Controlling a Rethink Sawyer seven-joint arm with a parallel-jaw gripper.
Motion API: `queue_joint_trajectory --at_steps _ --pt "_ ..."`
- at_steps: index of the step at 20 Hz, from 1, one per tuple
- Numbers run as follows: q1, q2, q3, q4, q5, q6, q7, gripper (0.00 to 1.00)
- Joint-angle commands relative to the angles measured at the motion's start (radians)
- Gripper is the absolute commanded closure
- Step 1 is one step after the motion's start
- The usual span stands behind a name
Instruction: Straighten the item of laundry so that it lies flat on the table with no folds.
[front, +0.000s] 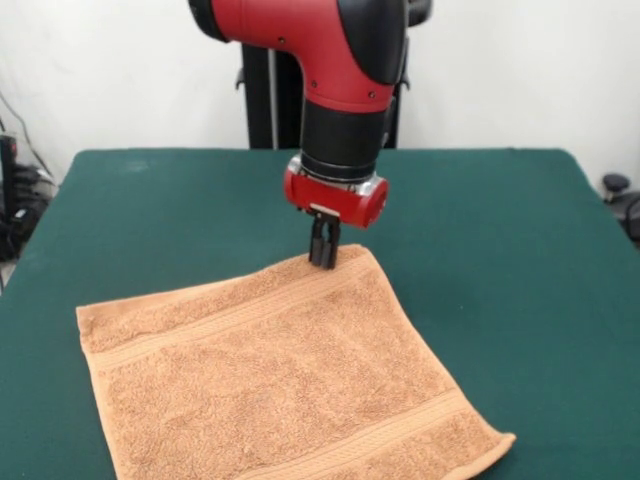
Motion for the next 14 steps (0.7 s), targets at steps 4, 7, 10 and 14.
queue_joint_trajectory --at_steps 4,7,10,14 --pt "0.007 0.105 0.129 0.08 -0.047 -0.088 0.113 1.0" --pt "-0.003 0.128 0.135 0.076 -0.057 -0.116 0.114 1.0" --pt "-0.012 0.148 0.14 0.077 -0.068 -0.147 0.115 1.0" --pt "-0.021 0.174 0.141 0.075 -0.087 -0.183 0.118 1.0"
